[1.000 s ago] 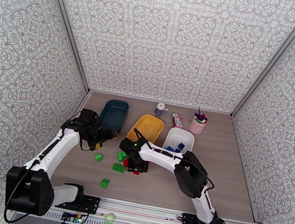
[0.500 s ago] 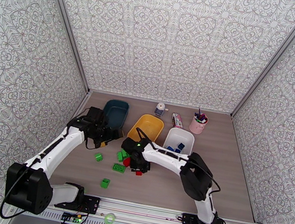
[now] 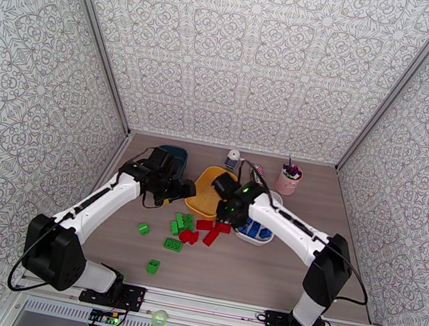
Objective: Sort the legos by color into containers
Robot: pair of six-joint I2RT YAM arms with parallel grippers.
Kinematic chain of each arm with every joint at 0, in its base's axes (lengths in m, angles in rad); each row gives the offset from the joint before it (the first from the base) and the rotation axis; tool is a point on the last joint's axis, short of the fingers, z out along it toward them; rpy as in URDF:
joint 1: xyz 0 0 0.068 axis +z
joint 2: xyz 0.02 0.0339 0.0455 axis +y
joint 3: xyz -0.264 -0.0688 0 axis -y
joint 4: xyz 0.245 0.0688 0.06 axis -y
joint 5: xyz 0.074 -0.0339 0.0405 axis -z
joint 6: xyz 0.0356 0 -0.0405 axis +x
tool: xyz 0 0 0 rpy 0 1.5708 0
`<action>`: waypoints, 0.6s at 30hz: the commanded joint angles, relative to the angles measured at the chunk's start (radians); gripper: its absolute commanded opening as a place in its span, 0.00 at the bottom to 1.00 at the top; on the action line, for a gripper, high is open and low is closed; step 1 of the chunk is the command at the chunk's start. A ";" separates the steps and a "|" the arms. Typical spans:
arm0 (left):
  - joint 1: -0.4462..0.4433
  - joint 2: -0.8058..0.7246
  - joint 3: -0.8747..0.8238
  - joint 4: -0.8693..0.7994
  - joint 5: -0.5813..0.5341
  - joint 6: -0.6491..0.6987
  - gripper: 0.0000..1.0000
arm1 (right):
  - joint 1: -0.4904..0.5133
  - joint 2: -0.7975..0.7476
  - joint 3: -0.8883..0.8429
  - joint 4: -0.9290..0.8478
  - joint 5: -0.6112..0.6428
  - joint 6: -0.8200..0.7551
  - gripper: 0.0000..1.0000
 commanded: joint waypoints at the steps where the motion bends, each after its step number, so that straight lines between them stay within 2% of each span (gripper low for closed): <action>1: -0.021 0.011 0.035 -0.023 -0.072 0.004 0.96 | -0.064 0.072 0.126 0.017 -0.065 -0.086 0.29; 12: -0.051 -0.062 -0.019 -0.150 -0.183 0.068 0.91 | -0.161 0.446 0.658 -0.135 -0.187 -0.205 0.30; 18: -0.116 -0.097 -0.069 -0.186 -0.205 0.097 0.90 | -0.189 0.545 0.812 -0.176 -0.238 -0.232 0.45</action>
